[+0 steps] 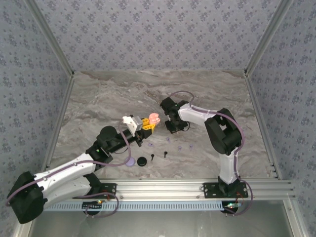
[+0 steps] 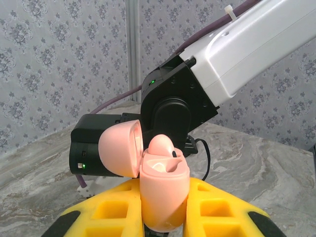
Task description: Insert wireless bluetooth earbuds into charging case
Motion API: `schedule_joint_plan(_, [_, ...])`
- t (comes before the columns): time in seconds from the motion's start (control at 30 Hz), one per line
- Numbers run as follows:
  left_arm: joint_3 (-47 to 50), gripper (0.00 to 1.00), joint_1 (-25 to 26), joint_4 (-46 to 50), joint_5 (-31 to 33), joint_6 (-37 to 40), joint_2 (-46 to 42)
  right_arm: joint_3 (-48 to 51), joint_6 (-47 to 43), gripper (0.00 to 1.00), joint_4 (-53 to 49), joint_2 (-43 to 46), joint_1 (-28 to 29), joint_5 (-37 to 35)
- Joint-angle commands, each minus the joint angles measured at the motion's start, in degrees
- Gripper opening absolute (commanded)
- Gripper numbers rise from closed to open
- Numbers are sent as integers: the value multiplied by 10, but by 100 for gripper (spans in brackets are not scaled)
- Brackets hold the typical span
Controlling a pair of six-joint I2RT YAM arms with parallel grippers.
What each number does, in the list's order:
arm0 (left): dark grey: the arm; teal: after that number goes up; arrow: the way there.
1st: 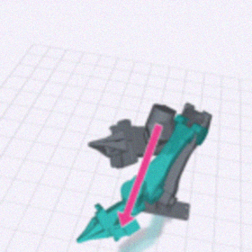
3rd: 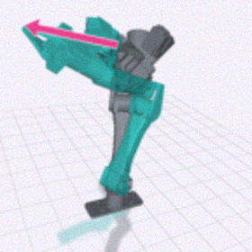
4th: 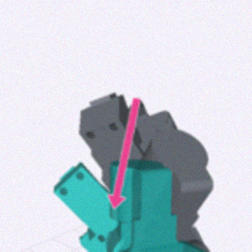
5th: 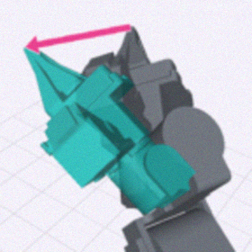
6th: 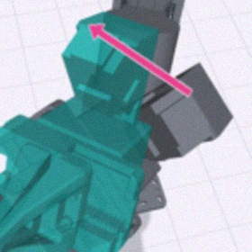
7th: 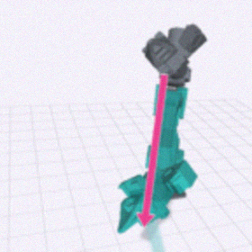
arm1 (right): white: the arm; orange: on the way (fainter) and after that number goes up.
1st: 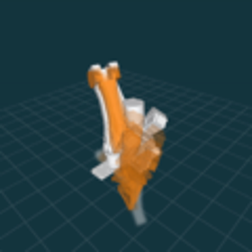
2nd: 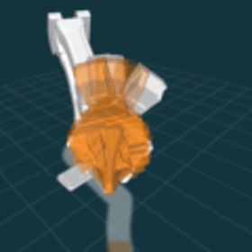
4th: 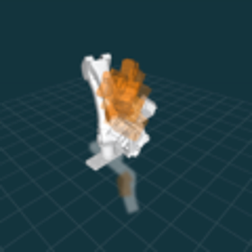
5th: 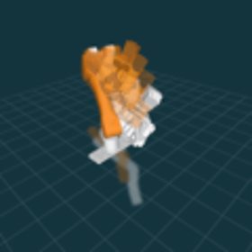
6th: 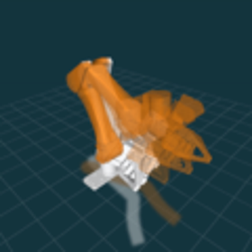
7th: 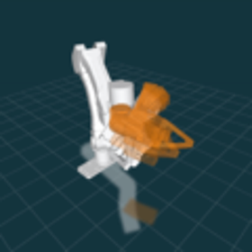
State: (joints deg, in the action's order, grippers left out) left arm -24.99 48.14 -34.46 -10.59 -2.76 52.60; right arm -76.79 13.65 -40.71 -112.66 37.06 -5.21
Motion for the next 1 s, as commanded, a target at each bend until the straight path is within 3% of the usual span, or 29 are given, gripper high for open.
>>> schedule_joint_plan(0.0, [-1,0,5,-7,9,10,-12,-10,4,21,-27,-2,4,-1])
schedule_joint_plan(0.23, [-2,0,5,-15,8,6,-5,42,16,20,0,127,4,-24])
schedule_joint_plan(0.37, [-5,0,5,-28,0,0,9,114,29,21,60,285,6,-10])
schedule_joint_plan(0.6, [-23,0,5,-67,-25,-21,59,237,72,22,264,551,14,88])
schedule_joint_plan(0.73, [-40,0,5,-83,-44,-35,90,269,101,22,343,607,21,157])
schedule_joint_plan(0.97, [-54,0,9,-104,-56,-46,121,281,107,23,413,610,83,151])
